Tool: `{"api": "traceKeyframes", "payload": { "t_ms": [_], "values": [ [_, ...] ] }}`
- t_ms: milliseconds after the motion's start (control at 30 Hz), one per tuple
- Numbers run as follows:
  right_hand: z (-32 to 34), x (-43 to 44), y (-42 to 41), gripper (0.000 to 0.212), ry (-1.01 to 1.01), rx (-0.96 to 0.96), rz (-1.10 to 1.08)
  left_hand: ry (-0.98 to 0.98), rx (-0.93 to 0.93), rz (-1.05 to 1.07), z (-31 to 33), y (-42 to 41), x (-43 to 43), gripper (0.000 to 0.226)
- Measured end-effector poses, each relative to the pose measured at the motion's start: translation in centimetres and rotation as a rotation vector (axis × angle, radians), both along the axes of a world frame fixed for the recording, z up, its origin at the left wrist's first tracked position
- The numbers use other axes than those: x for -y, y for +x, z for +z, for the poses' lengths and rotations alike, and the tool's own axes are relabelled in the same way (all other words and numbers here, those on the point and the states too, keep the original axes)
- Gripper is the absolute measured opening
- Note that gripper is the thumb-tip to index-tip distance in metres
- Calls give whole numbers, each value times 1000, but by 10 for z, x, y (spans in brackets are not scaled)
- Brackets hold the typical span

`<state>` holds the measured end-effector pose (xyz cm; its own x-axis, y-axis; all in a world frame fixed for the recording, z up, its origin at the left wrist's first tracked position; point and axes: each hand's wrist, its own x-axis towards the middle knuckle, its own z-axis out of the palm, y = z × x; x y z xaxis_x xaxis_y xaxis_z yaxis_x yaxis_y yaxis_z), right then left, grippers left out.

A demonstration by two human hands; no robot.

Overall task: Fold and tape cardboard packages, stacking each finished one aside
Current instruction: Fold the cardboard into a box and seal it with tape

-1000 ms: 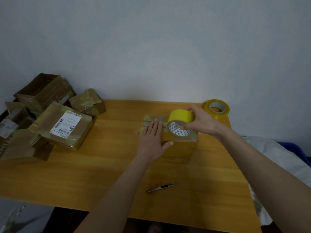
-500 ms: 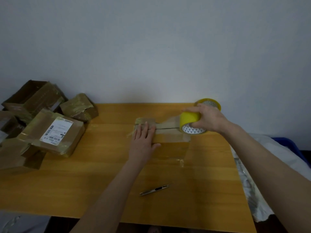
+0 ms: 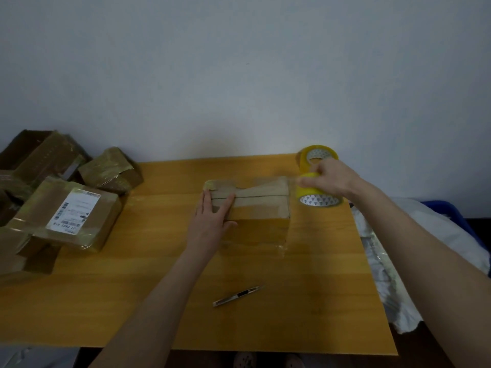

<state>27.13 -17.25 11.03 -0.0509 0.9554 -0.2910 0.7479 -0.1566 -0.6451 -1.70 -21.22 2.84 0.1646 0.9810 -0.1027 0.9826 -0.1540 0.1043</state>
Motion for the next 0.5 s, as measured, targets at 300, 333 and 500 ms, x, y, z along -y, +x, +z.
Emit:
{"api": "traceKeyframes", "payload": {
  "t_ms": [300, 333, 500],
  "values": [
    [-55, 2, -6, 66, -171, 46, -138, 4, 141, 20, 7, -2, 4, 67],
    [-57, 0, -8, 66, -184, 40, -136, 14, 171, 22, 6, -4, 3, 67],
    [-67, 4, -30, 66, -203, 10, -94, -98, 361, 255, 4, -27, -7, 89]
  ]
}}
